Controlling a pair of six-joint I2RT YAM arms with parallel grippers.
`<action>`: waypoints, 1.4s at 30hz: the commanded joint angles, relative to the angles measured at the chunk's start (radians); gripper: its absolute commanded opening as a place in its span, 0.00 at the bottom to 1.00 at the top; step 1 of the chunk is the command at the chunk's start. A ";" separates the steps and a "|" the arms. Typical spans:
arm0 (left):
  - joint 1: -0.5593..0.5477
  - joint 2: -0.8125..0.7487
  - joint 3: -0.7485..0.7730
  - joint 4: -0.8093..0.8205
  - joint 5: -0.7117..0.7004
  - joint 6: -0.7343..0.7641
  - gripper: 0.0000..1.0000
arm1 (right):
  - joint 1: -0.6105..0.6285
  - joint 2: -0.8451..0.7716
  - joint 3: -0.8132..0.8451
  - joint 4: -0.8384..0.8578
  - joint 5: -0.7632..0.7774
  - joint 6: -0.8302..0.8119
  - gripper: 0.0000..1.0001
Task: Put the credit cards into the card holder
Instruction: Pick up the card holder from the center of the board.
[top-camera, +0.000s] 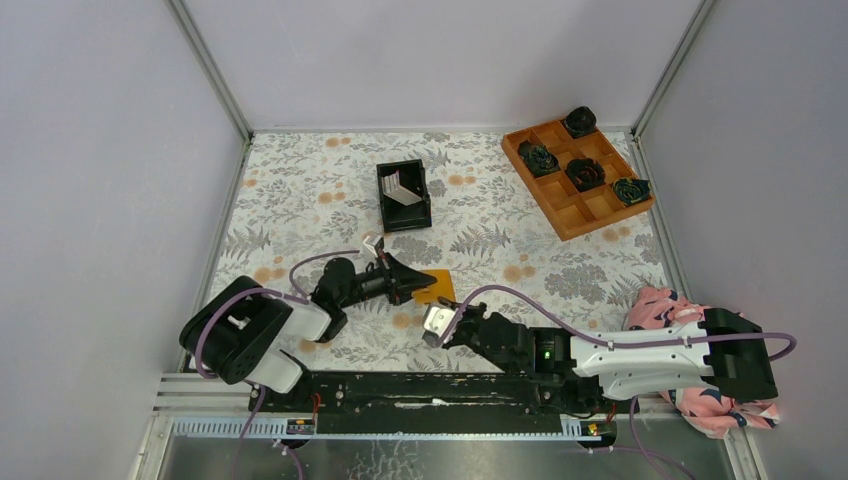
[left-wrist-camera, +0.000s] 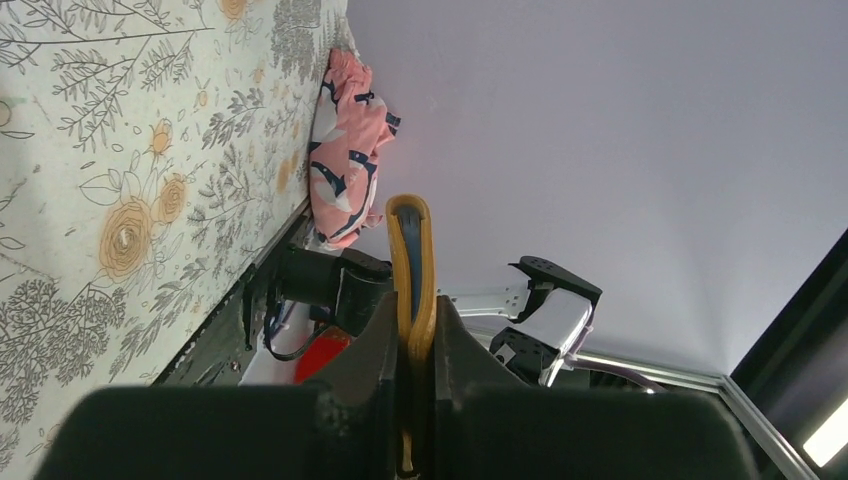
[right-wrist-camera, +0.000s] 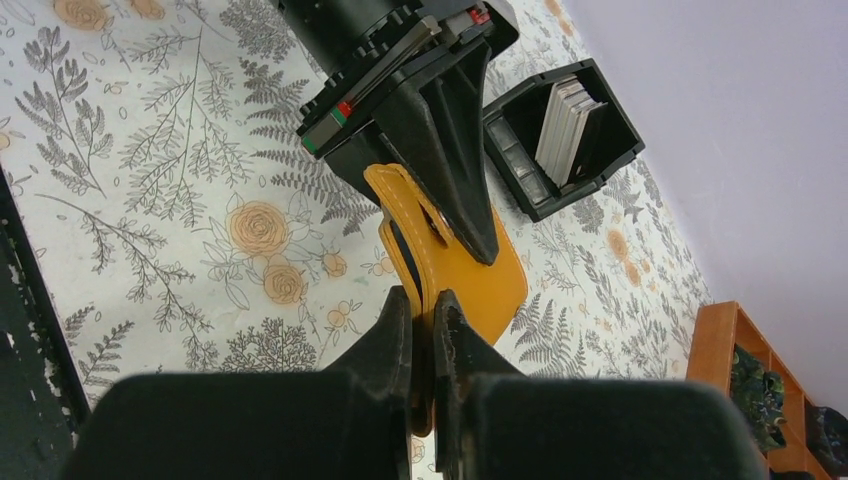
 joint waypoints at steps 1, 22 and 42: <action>0.001 -0.005 -0.014 0.101 0.001 0.032 0.00 | 0.005 -0.034 0.013 0.071 0.115 0.050 0.00; 0.004 0.072 0.074 0.215 -0.198 0.320 0.00 | 0.005 -0.163 0.032 -0.095 0.234 0.504 0.64; -0.004 0.104 0.088 0.439 -0.124 0.382 0.00 | -0.381 -0.261 0.056 -0.196 0.065 0.987 0.84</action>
